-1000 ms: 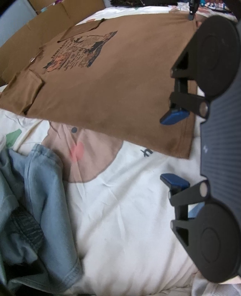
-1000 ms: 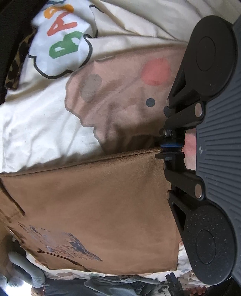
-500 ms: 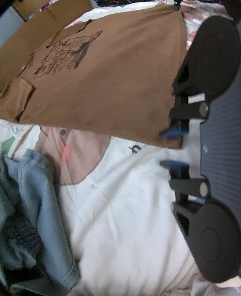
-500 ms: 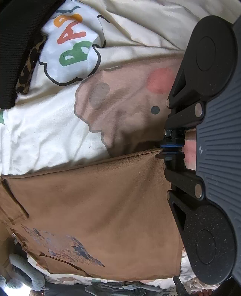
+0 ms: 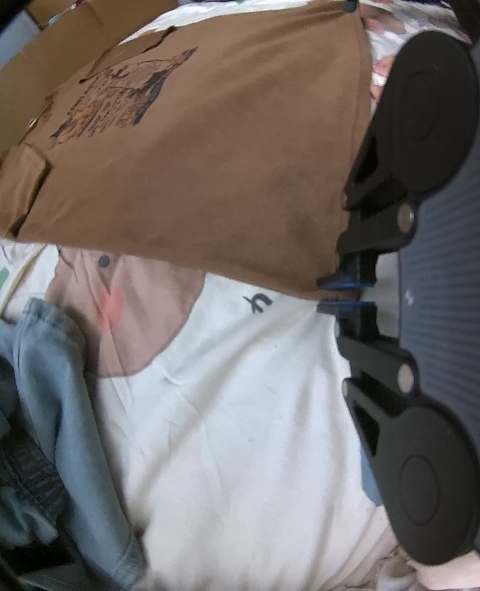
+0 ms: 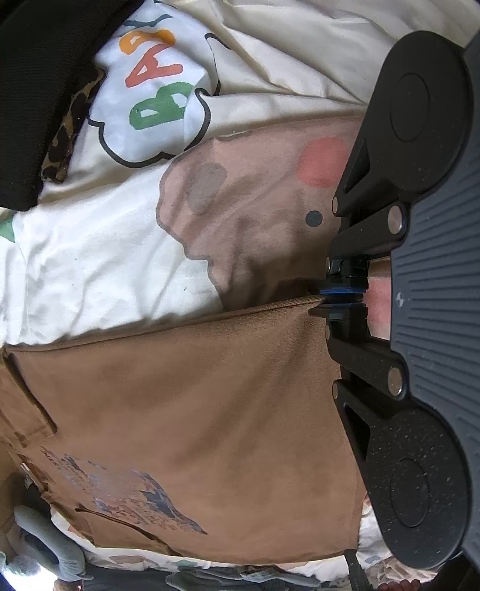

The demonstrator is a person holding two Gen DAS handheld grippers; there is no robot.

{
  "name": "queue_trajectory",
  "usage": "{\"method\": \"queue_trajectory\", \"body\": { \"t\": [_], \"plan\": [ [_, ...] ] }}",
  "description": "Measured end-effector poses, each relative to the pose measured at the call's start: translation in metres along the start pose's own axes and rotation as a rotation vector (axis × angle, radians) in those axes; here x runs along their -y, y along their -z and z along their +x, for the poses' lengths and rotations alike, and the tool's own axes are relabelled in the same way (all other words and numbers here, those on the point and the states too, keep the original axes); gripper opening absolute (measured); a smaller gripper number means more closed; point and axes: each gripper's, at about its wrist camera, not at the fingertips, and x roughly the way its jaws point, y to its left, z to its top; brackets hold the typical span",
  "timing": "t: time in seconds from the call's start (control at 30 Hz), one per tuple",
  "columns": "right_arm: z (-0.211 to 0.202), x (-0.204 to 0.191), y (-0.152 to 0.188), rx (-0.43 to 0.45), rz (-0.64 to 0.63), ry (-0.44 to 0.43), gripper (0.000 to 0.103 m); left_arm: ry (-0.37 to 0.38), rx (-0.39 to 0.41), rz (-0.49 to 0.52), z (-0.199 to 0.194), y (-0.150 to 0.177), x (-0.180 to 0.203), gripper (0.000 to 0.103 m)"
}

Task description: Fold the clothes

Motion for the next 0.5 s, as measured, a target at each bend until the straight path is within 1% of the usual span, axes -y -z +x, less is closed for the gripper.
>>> {"method": "queue_trajectory", "body": {
  "t": [0.13,0.27,0.5],
  "plan": [
    [-0.011,-0.008,-0.003,0.015,-0.008,0.005,0.002,-0.006,-0.010,0.006,-0.009,-0.001,0.006,0.005],
    [-0.025,-0.010,-0.007,0.040,-0.003,-0.004,0.002,0.017,-0.015,0.003,-0.024,-0.003,0.008,0.004],
    [-0.043,-0.006,-0.001,0.046,-0.022,-0.054,0.002,0.002,-0.018,0.046,-0.053,-0.004,0.018,0.004]
  ]
}}
